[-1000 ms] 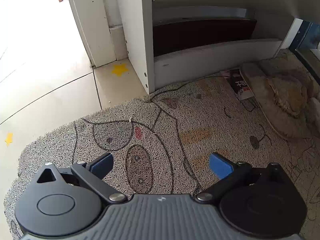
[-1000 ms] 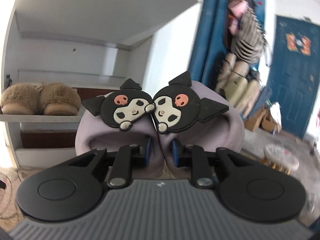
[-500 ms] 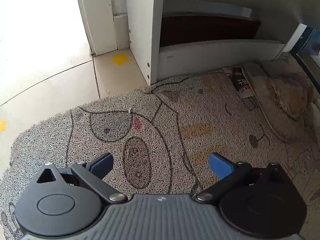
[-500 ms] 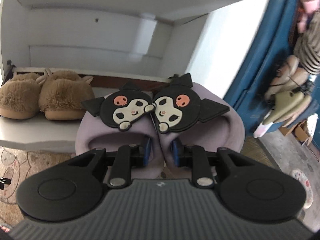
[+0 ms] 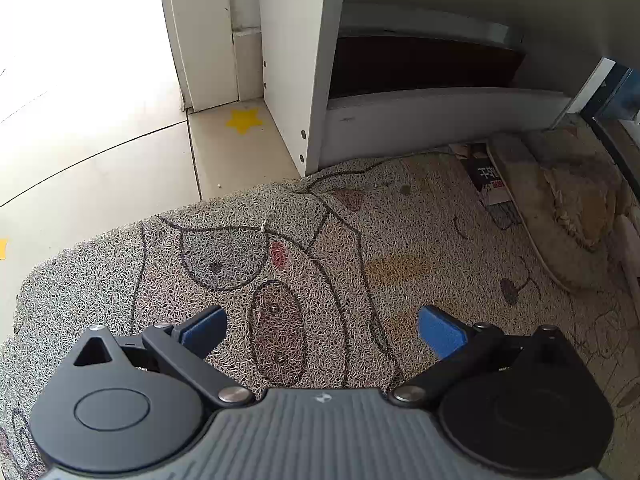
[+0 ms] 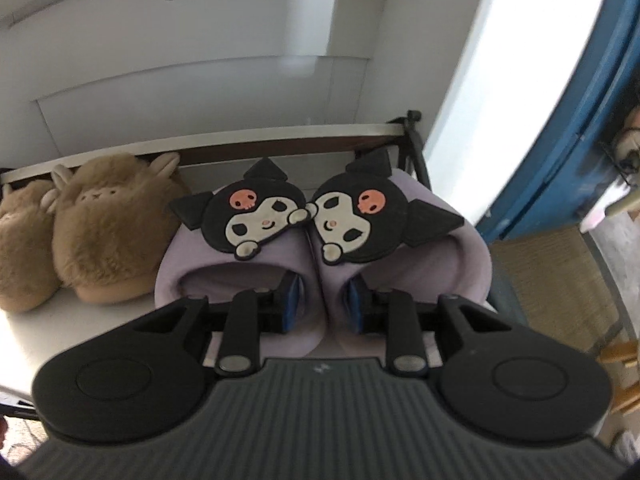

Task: Organize scattered shoes

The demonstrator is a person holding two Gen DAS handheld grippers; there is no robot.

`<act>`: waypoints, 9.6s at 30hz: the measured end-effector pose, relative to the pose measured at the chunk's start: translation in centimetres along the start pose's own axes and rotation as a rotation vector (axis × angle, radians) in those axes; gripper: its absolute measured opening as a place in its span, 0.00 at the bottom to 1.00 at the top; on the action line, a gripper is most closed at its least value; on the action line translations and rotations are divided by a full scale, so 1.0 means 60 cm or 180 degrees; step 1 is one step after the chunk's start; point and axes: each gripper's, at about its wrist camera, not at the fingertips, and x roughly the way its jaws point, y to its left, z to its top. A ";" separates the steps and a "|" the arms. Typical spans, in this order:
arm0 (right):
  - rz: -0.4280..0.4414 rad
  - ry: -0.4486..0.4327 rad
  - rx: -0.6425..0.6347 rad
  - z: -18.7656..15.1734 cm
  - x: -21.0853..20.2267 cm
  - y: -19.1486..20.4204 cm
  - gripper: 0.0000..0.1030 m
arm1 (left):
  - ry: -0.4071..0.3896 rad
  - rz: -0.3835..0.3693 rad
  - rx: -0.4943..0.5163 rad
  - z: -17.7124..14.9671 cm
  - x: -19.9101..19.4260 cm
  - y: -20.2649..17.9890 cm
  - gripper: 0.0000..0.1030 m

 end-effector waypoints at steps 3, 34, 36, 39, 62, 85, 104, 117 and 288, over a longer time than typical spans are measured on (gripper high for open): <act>0.0016 0.0010 -0.0043 0.017 0.026 0.002 0.24 | 0.0001 0.0015 -0.0011 0.001 0.000 0.003 1.00; -0.0285 -0.0615 -0.0464 -0.035 0.002 0.038 0.61 | 0.0028 0.0013 -0.0004 0.001 0.000 -0.001 1.00; -0.0400 -0.0584 -0.0523 -0.026 0.008 0.044 0.68 | 0.0033 0.0006 -0.0013 0.001 0.001 -0.002 1.00; -0.0608 -0.0556 -0.0730 -0.017 0.008 0.060 0.81 | 0.0025 0.0002 -0.0015 0.002 -0.001 0.000 1.00; -0.0939 -0.0867 -0.0680 -0.078 -0.057 0.054 0.77 | -0.0036 -0.0110 0.0050 -0.003 -0.017 -0.009 1.00; -0.0487 -0.0715 -0.0627 -0.028 0.041 0.074 0.26 | -0.0010 -0.0133 0.0039 -0.004 -0.008 -0.010 1.00; -0.0412 -0.0797 0.0868 -0.038 0.023 -0.022 0.38 | 0.0000 -0.0158 0.0054 -0.003 -0.007 -0.012 1.00; 0.0051 -0.0536 0.1943 -0.042 0.072 -0.084 0.33 | 0.0024 -0.0179 0.0029 -0.005 -0.004 -0.005 1.00; 0.0072 0.0232 0.0682 -0.416 0.061 0.212 0.76 | 0.0172 -0.0527 0.0544 -0.035 0.022 -0.141 1.00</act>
